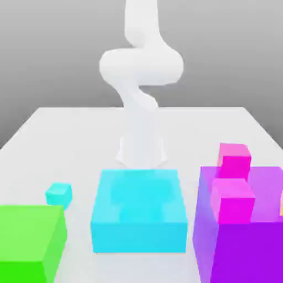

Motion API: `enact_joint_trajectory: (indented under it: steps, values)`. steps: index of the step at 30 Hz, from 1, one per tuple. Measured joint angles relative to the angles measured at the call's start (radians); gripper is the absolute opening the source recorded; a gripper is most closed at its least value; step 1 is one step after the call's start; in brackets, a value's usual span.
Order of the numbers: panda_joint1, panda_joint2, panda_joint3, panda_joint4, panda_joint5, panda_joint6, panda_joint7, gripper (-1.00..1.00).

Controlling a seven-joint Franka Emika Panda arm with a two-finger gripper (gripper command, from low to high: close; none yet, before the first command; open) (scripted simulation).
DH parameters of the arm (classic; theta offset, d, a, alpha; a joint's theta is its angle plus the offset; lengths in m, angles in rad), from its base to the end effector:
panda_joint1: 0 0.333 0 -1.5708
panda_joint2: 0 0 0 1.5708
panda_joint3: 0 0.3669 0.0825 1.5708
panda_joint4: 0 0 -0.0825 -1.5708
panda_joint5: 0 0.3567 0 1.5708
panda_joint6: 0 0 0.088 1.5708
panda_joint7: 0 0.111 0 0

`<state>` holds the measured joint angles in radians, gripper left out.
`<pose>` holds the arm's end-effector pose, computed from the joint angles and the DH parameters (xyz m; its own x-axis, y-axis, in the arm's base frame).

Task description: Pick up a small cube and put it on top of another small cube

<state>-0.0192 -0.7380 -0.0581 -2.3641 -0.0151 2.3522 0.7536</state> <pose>0.3132 -0.0340 0.6975 0.5020 -0.7278 0.4672 -0.5551 -0.6854 -0.4713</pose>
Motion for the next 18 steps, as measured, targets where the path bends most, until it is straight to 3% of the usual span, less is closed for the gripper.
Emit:
enact_joint_trajectory:
  steps: [12,18]
  values:
    - [-0.142,0.365,-0.303,-0.357,-0.08,0.295,-0.273,0.0]
    - [-0.262,0.632,-0.455,-0.543,-0.16,0.489,-0.414,0.0]
